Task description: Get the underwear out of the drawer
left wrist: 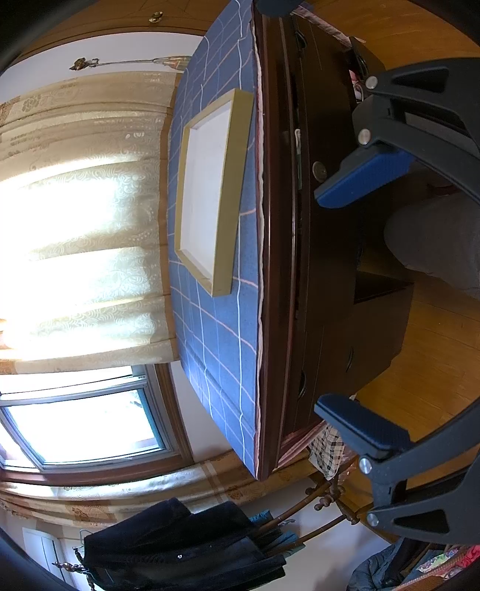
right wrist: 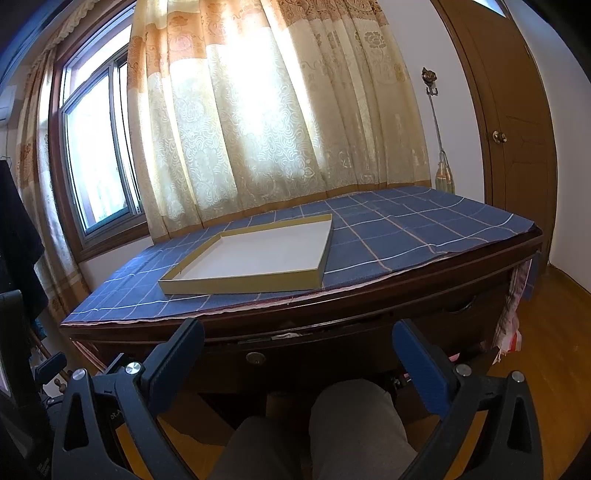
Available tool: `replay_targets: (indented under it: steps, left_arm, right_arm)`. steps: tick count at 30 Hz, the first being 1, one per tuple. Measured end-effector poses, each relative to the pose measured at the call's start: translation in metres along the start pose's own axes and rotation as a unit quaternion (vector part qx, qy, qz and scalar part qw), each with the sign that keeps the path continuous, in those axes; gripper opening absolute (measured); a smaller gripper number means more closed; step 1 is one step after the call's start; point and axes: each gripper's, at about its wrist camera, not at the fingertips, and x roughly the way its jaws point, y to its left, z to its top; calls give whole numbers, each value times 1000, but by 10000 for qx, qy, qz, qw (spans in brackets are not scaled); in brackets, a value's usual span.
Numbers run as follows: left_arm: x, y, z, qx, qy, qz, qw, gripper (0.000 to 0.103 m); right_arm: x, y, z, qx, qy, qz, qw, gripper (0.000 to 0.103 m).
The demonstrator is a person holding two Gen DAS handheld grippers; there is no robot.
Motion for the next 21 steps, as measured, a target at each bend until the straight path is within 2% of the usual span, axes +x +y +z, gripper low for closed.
replay_targets:
  steps: [21]
  left_arm:
    - [1, -1, -1, -8, 2, -10, 10000, 103]
  right_arm:
    - [3, -2, -1, 27, 56, -7, 10000, 103]
